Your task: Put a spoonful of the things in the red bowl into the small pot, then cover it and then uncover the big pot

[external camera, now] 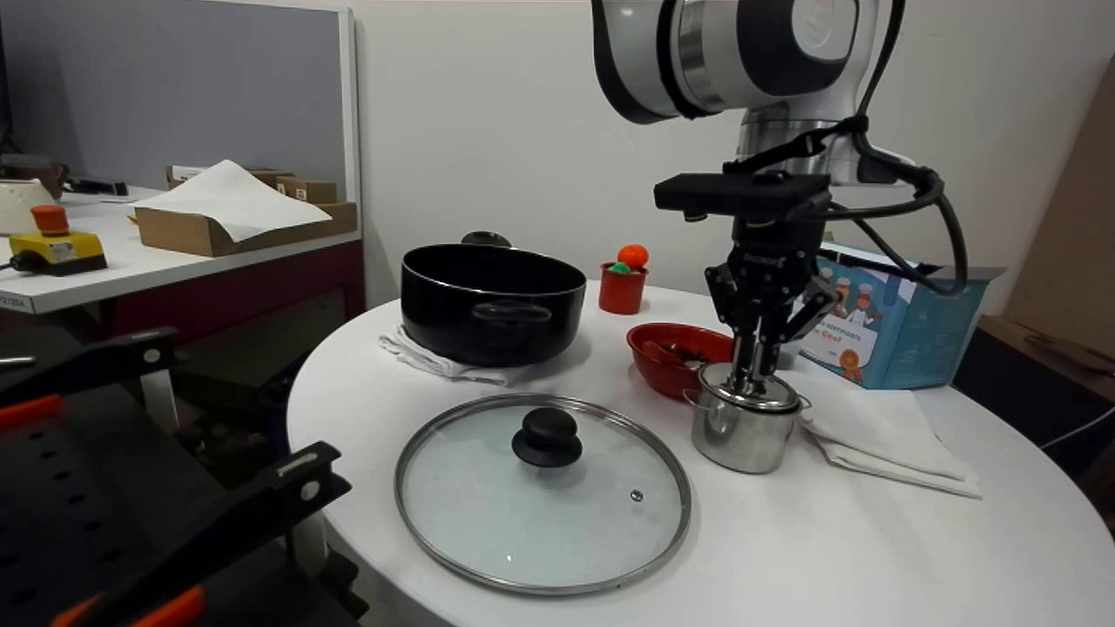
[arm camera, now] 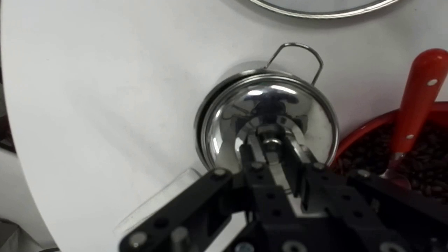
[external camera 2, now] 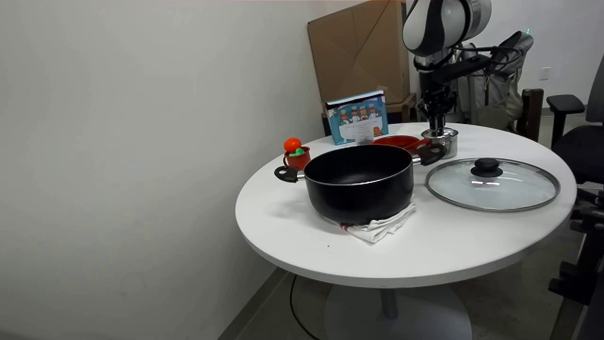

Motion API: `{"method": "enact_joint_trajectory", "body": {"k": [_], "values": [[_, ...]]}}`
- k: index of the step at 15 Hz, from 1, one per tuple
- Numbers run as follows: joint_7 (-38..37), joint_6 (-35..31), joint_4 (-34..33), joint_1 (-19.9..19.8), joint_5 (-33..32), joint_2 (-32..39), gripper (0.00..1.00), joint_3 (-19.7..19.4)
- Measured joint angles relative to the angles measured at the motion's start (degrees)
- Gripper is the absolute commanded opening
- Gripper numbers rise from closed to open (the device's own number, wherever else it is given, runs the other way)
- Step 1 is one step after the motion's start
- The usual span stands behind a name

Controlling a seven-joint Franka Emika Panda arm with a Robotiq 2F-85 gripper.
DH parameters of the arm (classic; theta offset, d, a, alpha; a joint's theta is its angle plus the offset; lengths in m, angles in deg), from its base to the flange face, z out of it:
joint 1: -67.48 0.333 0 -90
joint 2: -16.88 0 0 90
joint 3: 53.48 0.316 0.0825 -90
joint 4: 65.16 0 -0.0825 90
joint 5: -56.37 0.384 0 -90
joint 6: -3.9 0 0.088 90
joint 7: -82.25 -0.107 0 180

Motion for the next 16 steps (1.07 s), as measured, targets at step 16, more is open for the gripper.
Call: {"method": "enact_joint_trajectory", "body": {"k": [16], "values": [[3.88,0.04,1.18,-3.24,3.46,-1.10,0.12,2.21]]}}
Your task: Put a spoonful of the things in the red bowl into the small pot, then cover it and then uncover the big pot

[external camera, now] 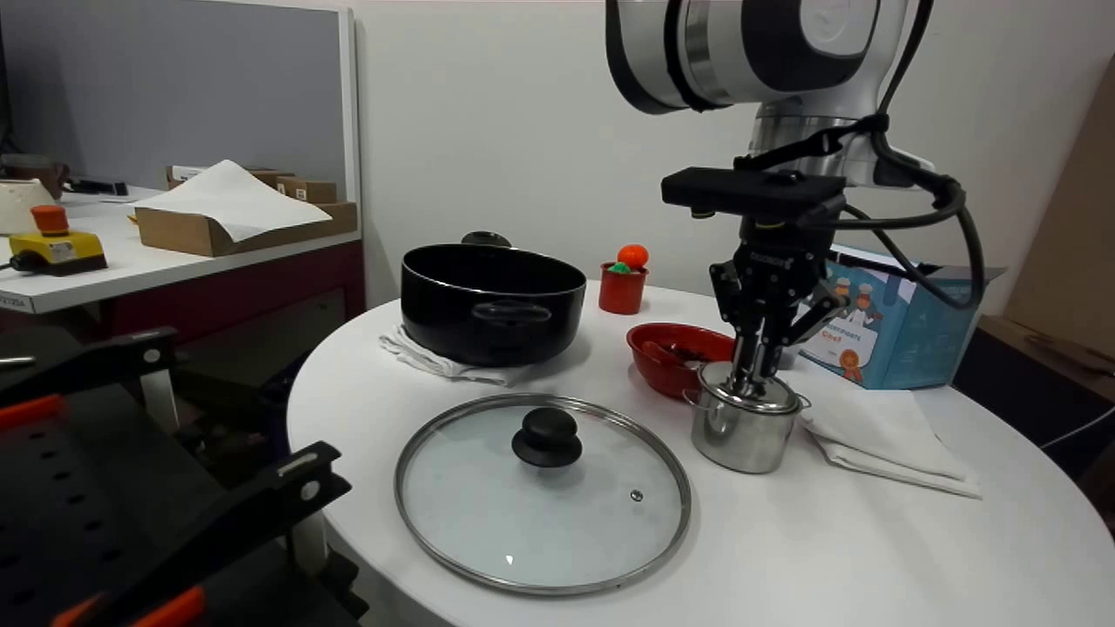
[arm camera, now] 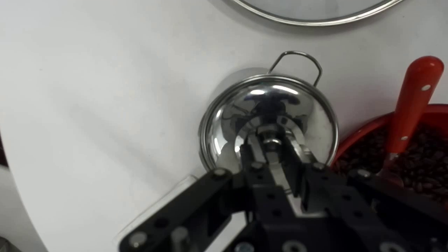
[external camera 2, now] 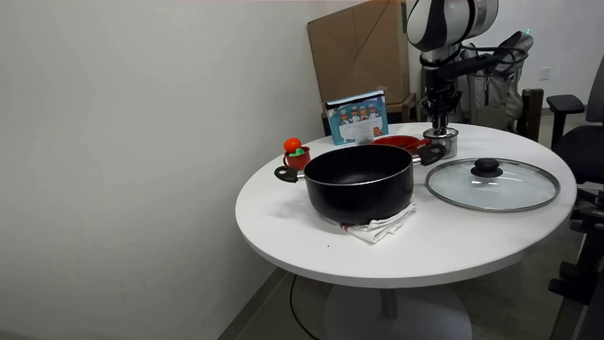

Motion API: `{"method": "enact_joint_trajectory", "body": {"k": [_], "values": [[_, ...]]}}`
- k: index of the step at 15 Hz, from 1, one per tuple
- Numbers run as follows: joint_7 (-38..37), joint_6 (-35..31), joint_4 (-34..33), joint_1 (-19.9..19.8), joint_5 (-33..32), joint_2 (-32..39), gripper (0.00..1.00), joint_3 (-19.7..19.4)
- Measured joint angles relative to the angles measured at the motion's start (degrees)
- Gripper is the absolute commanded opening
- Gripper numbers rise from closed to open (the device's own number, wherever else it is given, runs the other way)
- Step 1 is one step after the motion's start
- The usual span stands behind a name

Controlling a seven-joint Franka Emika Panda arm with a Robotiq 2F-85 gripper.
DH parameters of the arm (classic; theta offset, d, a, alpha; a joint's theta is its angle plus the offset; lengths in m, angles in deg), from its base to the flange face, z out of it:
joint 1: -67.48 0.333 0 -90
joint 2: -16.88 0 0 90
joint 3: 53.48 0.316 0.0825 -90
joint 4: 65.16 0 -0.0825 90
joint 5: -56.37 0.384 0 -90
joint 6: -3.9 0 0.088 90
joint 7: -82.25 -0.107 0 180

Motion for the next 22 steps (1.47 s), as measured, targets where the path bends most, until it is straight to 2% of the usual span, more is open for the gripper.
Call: {"method": "enact_joint_trajectory", "body": {"k": [22], "values": [[-0.05,0.00,-0.07,0.69,-0.04,0.24,0.12,-0.92]]}}
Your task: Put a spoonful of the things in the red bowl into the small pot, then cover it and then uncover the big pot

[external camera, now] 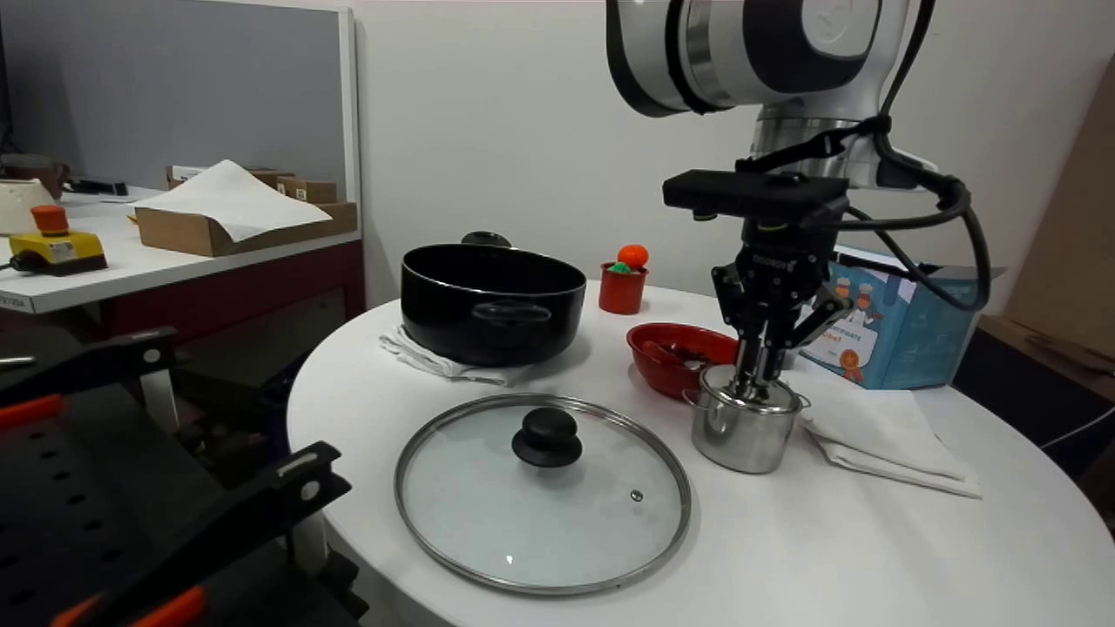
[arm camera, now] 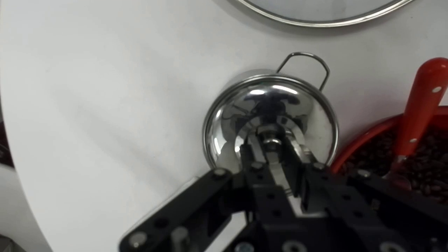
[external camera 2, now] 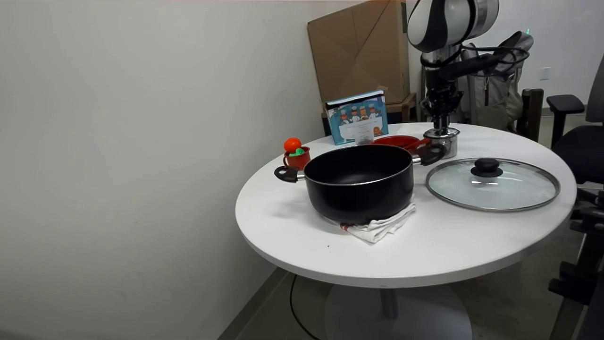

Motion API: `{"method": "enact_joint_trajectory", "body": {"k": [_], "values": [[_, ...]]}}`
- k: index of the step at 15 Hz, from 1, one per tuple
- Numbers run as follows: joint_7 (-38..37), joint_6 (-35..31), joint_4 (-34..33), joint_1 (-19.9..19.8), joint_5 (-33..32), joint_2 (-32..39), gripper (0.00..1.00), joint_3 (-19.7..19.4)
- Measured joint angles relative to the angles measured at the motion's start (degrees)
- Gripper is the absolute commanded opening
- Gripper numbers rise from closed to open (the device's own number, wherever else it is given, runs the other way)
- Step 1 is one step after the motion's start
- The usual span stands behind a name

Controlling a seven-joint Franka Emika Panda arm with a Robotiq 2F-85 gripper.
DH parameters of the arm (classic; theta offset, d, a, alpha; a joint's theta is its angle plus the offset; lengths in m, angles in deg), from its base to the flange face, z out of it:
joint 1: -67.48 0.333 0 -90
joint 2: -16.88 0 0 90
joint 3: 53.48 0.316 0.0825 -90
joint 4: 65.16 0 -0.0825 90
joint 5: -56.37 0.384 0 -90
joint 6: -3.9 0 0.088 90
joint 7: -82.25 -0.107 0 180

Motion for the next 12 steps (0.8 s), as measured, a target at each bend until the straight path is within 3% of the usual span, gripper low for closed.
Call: {"method": "enact_joint_trajectory", "body": {"k": [12], "values": [[-0.13,0.00,-0.66,1.46,-0.20,0.46,0.11,-1.08]]}}
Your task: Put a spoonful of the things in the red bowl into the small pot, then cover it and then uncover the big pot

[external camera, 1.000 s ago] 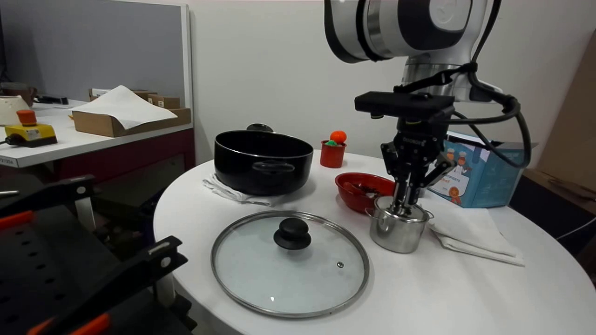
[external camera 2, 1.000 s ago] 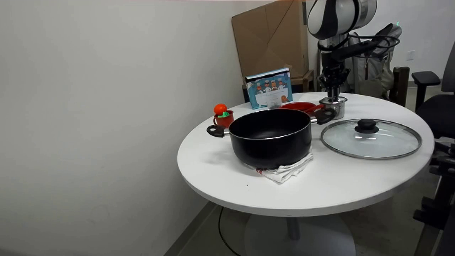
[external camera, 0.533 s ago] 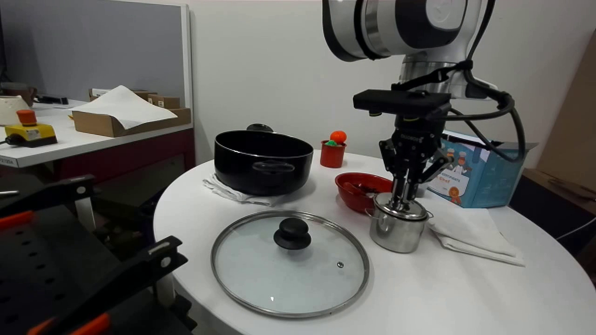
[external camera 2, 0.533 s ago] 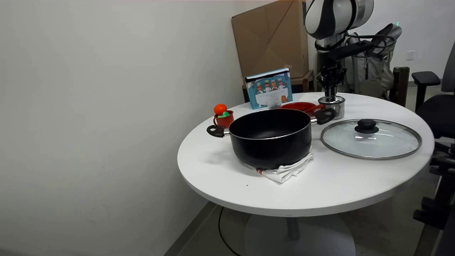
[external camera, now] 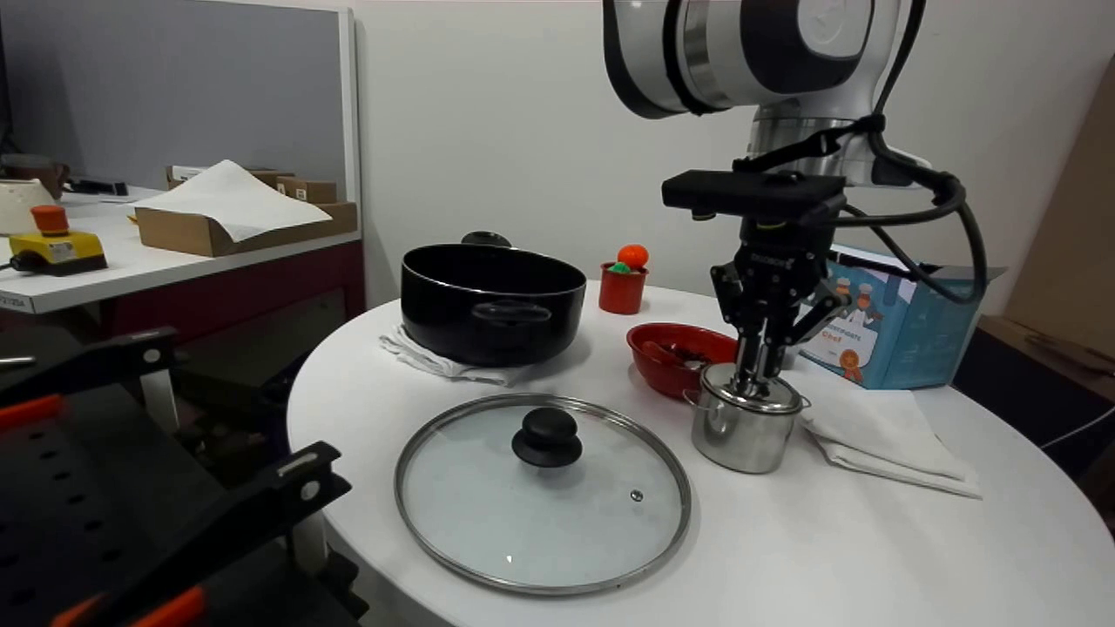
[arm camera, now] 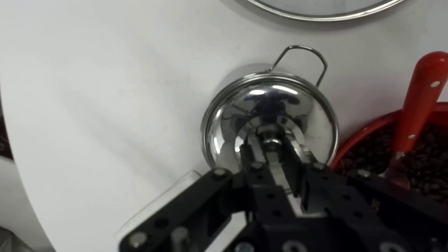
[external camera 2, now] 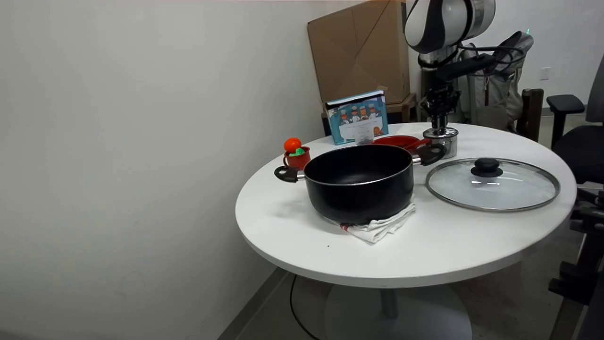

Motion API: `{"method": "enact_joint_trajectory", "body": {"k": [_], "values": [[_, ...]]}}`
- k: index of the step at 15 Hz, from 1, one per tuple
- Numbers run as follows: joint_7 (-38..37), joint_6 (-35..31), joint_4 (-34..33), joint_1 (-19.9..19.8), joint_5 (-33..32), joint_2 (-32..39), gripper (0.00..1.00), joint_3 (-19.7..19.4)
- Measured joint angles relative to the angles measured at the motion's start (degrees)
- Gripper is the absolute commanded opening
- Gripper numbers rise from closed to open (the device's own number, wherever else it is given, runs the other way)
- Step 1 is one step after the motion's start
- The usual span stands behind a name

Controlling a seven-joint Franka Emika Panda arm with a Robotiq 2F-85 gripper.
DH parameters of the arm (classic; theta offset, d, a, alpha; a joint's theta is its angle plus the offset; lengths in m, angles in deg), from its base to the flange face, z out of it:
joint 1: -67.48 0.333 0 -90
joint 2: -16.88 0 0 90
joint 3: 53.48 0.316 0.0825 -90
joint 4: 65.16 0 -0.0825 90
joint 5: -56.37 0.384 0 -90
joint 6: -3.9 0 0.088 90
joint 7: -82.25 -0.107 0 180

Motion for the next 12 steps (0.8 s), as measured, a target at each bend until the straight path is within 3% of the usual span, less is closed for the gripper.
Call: {"method": "enact_joint_trajectory", "body": {"k": [2,3,5,12], "values": [[0.00,0.00,-0.10,0.06,-0.02,0.16,0.15,-0.19],[0.00,0.00,-0.17,0.10,-0.03,0.25,0.44,-0.27],[-0.12,0.00,-0.35,0.31,-0.06,0.58,0.51,-0.42],[-0.26,0.00,-0.65,1.11,-0.07,1.09,0.99,-0.51]]}}
